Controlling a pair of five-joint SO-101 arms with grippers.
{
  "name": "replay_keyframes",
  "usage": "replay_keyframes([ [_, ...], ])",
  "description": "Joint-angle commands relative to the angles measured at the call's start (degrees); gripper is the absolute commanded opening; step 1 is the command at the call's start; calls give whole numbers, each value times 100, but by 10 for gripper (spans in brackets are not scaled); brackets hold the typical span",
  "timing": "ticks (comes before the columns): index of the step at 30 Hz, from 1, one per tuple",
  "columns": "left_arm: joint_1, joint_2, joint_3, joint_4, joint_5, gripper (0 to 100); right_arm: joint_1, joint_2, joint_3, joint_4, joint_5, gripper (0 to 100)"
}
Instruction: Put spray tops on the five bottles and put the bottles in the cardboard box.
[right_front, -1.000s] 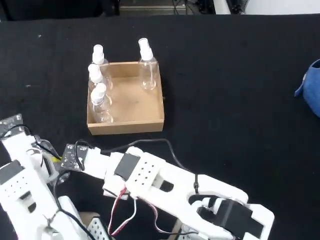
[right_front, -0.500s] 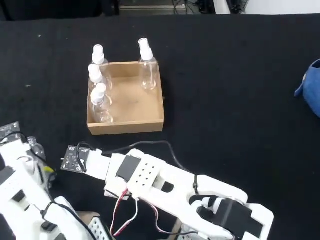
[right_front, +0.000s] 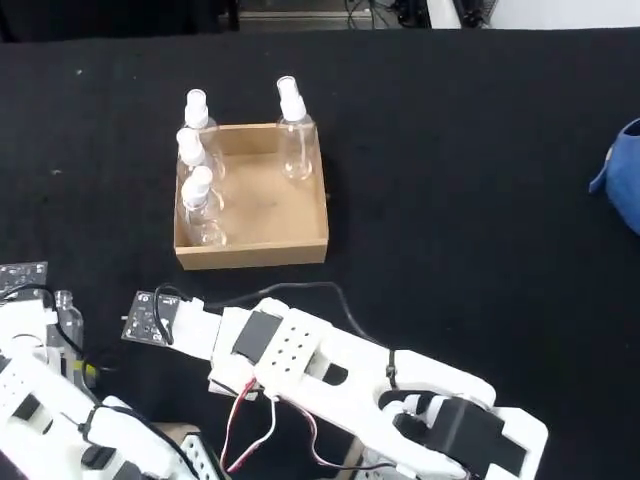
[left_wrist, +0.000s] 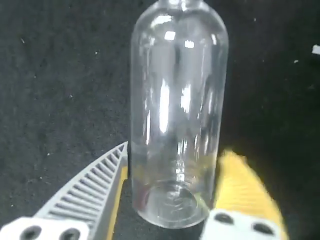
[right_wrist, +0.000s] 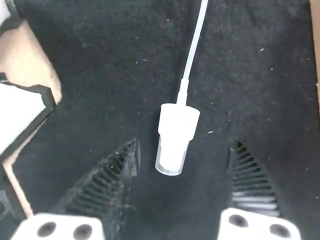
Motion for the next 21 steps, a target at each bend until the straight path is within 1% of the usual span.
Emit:
replay_keyframes([
  [1, -4, -88, -145, 18, 53, 205, 132, -321, -31, -123, 18, 240],
  [3, -4, -88, -136, 18, -9, 187, 132, -321, -31, -123, 18, 240],
  [5, -4, -88, -66, 18, -281, 162, 132, -321, -31, -123, 18, 240],
  [7, -48, -105, -13, 26, -396, 127, 132, -321, -31, -123, 18, 240],
  [10, -119, -149, 4, 70, -387, 27, 132, -321, -31, -123, 0, 240],
  [12, -154, -149, 4, 70, -387, 41, 132, -321, -40, -114, -88, 240],
  [14, -163, -149, 13, 79, -387, 25, 132, -312, -57, -114, -299, 240],
  [16, -163, -149, -22, 105, -387, 30, 132, -303, -57, -114, -369, 240],
  [18, -154, -158, -171, 413, -387, 30, 132, -295, -57, -158, -404, 240],
  [21, -154, -158, -716, 1178, -334, 30, 158, 4, -145, -273, -404, 243],
])
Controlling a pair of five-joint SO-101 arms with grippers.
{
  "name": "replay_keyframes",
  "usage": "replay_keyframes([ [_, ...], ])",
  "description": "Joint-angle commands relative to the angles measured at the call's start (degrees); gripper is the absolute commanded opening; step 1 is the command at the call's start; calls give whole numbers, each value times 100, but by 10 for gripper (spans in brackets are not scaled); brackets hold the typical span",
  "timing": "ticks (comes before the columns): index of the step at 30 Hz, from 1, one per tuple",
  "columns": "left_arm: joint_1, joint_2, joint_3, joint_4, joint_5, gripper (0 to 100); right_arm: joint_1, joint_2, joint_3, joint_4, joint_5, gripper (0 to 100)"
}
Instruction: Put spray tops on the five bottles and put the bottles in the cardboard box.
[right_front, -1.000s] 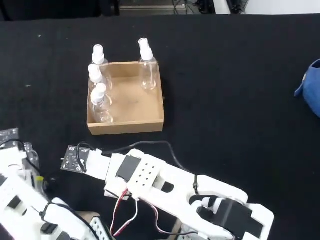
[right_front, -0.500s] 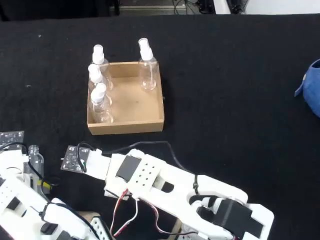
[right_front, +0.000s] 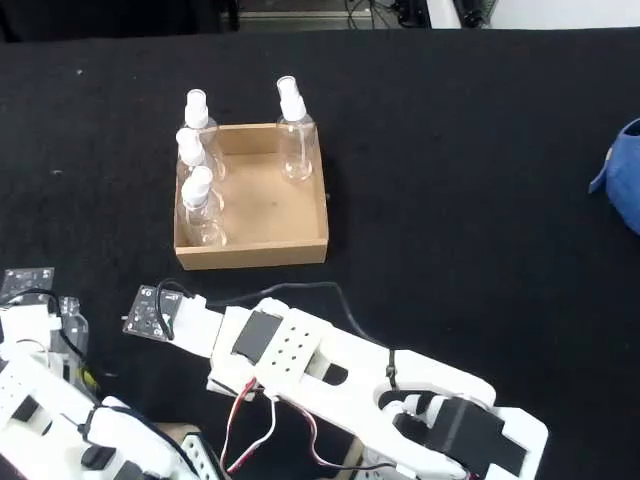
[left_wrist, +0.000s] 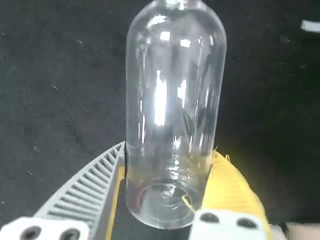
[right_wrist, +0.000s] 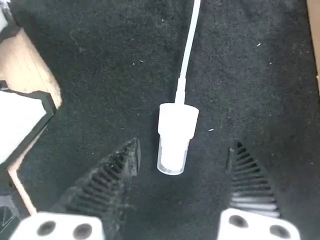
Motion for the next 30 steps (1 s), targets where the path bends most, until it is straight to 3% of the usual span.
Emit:
replay_keyframes([
  [1, -57, -141, -945, 1029, 105, 30, 167, 189, -207, -325, -53, 243],
  [5, -13, -141, -1499, 1354, 571, 30, 167, 857, -567, -343, -53, 244],
  [13, -66, -141, -1569, 1363, 607, 30, 167, 1754, -954, -325, 0, 231],
  [17, -207, -149, -1578, 1319, 624, 30, 167, 1754, -954, -352, 0, 23],
  [19, -303, -229, -1604, 1327, 624, 30, 229, 1754, -963, -273, 0, 33],
  [24, -400, -1020, -1560, 1363, 651, 30, 668, 1165, -1367, 782, 0, 9],
  [30, -277, -2347, -1640, 1363, 1662, 30, 1187, -549, -1543, 2462, 202, 9],
])
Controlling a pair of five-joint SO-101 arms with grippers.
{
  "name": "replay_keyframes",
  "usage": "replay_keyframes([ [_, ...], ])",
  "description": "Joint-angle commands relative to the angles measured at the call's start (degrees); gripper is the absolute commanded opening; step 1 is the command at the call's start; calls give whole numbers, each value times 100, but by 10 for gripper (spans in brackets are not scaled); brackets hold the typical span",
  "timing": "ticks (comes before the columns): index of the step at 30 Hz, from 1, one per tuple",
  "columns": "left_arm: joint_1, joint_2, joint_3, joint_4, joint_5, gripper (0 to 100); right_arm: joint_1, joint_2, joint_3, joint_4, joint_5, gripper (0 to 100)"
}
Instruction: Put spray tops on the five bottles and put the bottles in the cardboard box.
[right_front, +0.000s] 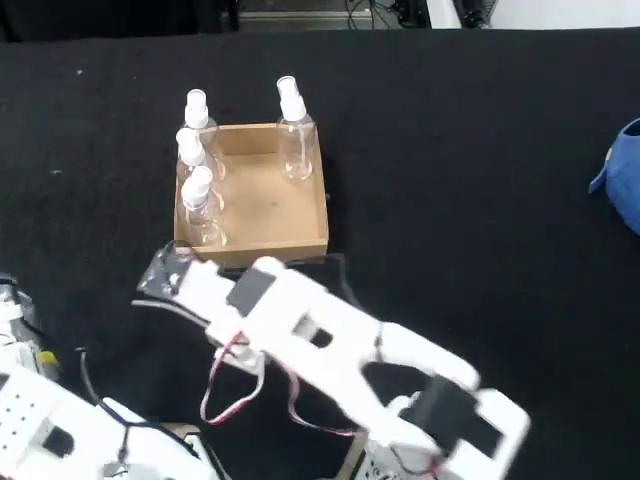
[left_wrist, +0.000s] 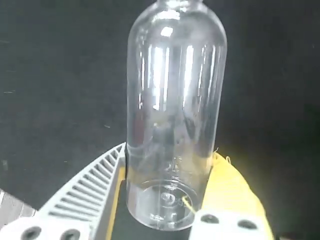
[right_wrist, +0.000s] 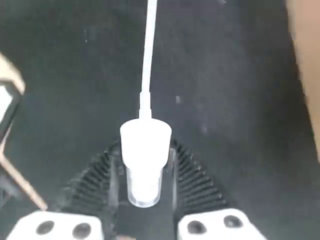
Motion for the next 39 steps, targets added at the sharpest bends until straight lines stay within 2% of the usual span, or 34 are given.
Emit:
replay_keyframes([
  [1, 127, -1002, -488, 53, 782, 30, 563, -1648, -338, 1380, 431, 9],
  [5, 505, -1512, -936, 308, 1503, 29, 1389, -2932, -374, 2303, 1424, 10],
  [9, 1297, -1574, -1877, 703, 2189, 29, 2743, -3908, -365, 2716, 2233, 11],
  [13, 2747, -1459, -2659, 730, 2470, 29, 4246, -4374, -330, 2796, 2708, 11],
  [17, 4356, -1345, -3538, 765, 2681, 29, 5705, -4321, -330, 2549, 2681, 11],
  [21, 5824, -1108, -4057, 738, 2857, 29, 6971, -4004, -242, 1881, 2268, 11],
  [24, 7284, -905, -4110, 730, 2831, 29, 7657, -3618, 66, 1240, 1688, 11],
  [27, 8673, -721, -3987, 721, 2857, 29, 8176, -3090, 505, 703, 1187, 11],
  [30, 9675, -510, -3336, 387, 2840, 29, 8624, -2598, 875, 9, 659, 11],
  [34, 10431, -448, -1974, -651, 2840, 29, 8958, -2176, 1051, -475, -246, 11],
  [39, 10695, -545, -347, -2136, 2840, 29, 9046, -2053, 1042, -536, -1547, 12],
])
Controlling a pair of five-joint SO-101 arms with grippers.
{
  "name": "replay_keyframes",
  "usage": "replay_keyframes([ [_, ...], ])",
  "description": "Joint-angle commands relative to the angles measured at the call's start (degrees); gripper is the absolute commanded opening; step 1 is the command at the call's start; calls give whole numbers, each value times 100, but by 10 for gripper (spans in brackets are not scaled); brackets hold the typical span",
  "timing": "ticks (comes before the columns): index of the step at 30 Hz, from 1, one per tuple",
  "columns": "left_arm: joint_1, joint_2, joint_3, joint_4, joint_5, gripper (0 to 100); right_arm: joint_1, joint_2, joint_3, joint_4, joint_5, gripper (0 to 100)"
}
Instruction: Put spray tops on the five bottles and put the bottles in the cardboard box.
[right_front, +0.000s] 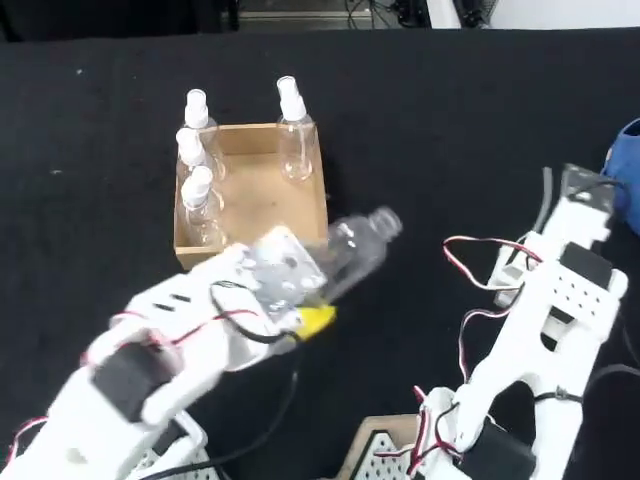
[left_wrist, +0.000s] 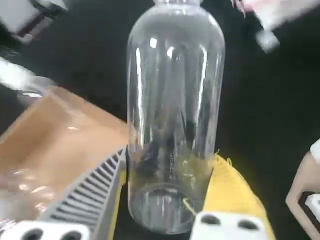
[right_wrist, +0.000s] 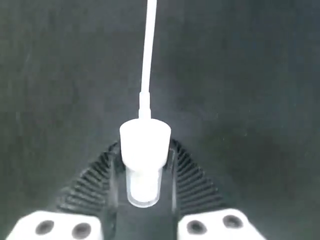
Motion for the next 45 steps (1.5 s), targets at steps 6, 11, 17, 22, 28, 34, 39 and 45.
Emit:
replay_keyframes([
  [6, 242, -563, 2281, -2004, 62, 29, -26, 40, -13, -123, -1723, 144],
  [11, 233, -1336, 2756, -1969, 88, 29, -264, -4, -75, 448, -1705, 361],
  [17, 189, -2198, 3345, -1969, 677, 29, -334, 13, -752, 1354, -782, 386],
  [22, 189, -2224, 3433, -1969, 695, 29, -62, 48, -831, 1459, 3323, 286],
  [28, 189, -1890, 3415, -2040, 703, 29, 835, 110, -1112, 1424, 6154, 285],
  [34, 207, -1178, 3336, -2374, 712, 29, 1037, 1103, -1903, 1442, 8035, 326],
  [39, 189, -484, 3134, -2549, 712, 29, 1099, 2167, -2598, 1424, 10066, 309],
  [45, 189, -281, 3046, -2549, 721, 29, 1336, 3099, -3169, 1407, 12607, 311],
])
